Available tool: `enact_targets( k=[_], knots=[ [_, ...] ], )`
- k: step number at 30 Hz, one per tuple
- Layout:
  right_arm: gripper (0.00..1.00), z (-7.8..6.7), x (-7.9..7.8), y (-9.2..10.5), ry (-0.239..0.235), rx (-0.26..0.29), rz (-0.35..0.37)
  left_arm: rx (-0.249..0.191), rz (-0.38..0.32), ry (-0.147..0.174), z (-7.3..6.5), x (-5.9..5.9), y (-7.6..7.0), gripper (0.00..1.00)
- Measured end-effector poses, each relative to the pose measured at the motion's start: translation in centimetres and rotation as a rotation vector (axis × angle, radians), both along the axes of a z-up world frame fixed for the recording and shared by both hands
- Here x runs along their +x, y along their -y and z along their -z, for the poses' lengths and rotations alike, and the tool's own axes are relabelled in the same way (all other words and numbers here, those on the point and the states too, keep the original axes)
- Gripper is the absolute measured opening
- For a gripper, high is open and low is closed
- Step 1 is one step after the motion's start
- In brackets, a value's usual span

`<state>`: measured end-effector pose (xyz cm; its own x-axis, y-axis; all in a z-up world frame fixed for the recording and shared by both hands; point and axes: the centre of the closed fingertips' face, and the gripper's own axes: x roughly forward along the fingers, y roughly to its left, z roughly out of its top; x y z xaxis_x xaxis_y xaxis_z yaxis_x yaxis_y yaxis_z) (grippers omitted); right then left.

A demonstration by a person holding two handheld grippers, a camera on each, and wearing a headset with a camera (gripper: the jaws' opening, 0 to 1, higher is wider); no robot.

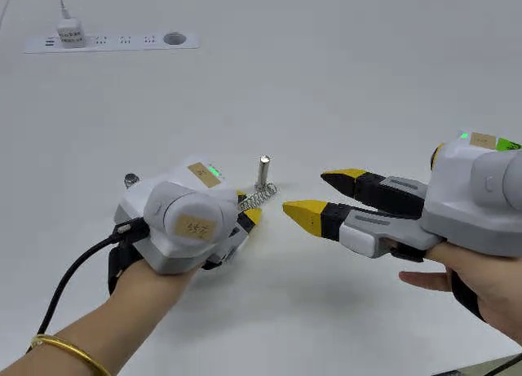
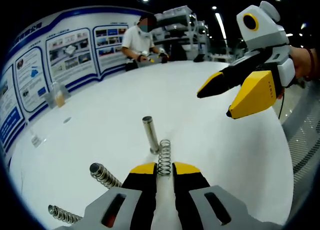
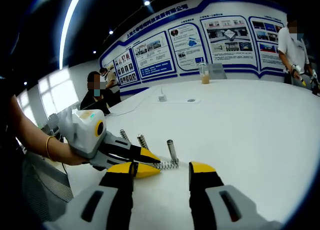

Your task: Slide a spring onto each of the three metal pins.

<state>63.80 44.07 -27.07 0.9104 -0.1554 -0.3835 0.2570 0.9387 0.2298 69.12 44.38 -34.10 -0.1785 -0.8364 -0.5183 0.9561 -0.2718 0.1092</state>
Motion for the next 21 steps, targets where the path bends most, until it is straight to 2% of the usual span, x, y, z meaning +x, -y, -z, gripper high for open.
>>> enact_targets(
  k=[3, 6, 12, 14, 18, 21],
  knots=[
    [0.45, 0.0, 0.0, 0.2, 0.002, 0.005, 0.01, 0.014, 0.01, 0.013, 0.3, 0.0, 0.0, 0.12],
    [0.45, -0.2, 0.0, 0.3, 0.021, 0.026, 0.025, 0.016, 0.019, 0.011, 0.3, 0.0, 0.1, 0.11],
    [0.45, -0.1, -0.2, 0.6, 0.023, 0.038, 0.039, 0.023, 0.04, 0.001, 0.3, -0.3, -0.2, 0.1],
    [0.45, -0.1, -0.2, 0.6, 0.024, 0.045, 0.046, 0.021, 0.052, 0.015, 0.2, -0.4, -0.4, 0.1],
    [0.46, -0.1, -0.2, 0.7, 0.023, 0.059, 0.057, 0.009, 0.053, 0.002, -0.4, -0.6, -0.9, 0.1],
    [0.45, -0.4, -0.2, 1.0, 0.048, 0.107, 0.08, -0.019, 0.049, -0.015, -1.7, -0.8, -1.3, 0.1]
  ],
)
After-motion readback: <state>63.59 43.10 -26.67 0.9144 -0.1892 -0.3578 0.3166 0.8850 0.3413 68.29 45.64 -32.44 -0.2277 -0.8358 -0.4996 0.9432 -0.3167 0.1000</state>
